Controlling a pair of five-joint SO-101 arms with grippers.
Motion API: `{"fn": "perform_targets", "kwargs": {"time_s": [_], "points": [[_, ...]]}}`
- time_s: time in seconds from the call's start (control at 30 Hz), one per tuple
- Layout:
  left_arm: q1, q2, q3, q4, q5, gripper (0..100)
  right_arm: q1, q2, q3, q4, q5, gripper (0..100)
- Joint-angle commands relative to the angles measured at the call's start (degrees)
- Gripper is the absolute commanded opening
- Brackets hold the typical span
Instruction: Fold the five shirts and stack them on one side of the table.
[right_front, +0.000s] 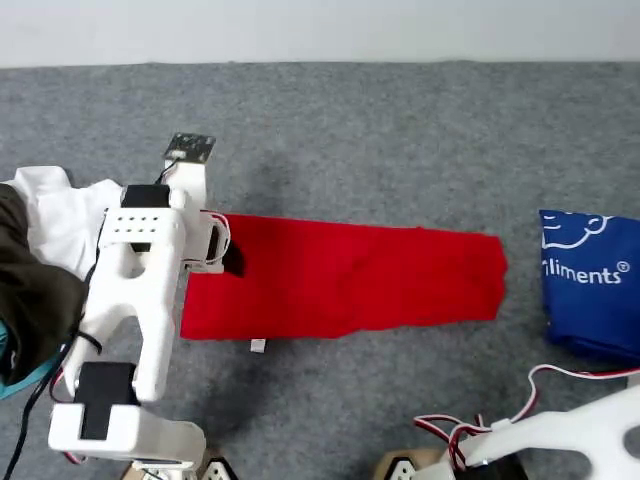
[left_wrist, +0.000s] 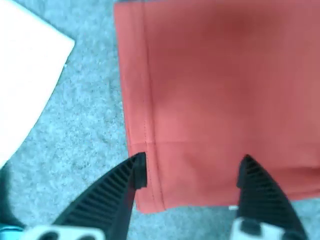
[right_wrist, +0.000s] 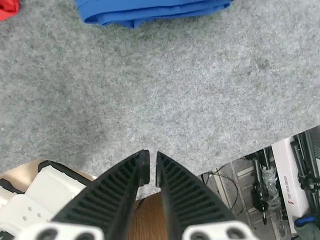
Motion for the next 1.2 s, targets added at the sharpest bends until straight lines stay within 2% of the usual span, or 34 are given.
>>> {"fn": "perform_targets", "kwargs": {"time_s": [0.0,0.27,0.7,0.93,1.1,1.17], "points": [[-0.8,2.1,-1.8,-1.1,1.2,32,1.3,-2.1,-0.1,2.2,0.8,4.1],[-7.4,7.9,-8.9,-1.4,0.7,32,1.4,-2.1,-0.1,2.2,0.8,4.1],[-7.4,24.8,-17.4,-1.2,-0.4,31,1.4,-2.1,-0.1,2.2,0.8,4.1],[-5.5,31.3,-22.9,2.2,-0.9,16,1.4,-2.1,-0.1,2.1,0.8,4.1],[-2.5,32.4,-22.8,4.0,-3.9,1,1.4,-2.1,-0.1,2.1,0.8,4.1],[-2.5,32.3,-22.6,4.4,-4.4,1,1.4,-2.1,-0.1,2.1,0.8,4.1]]}}
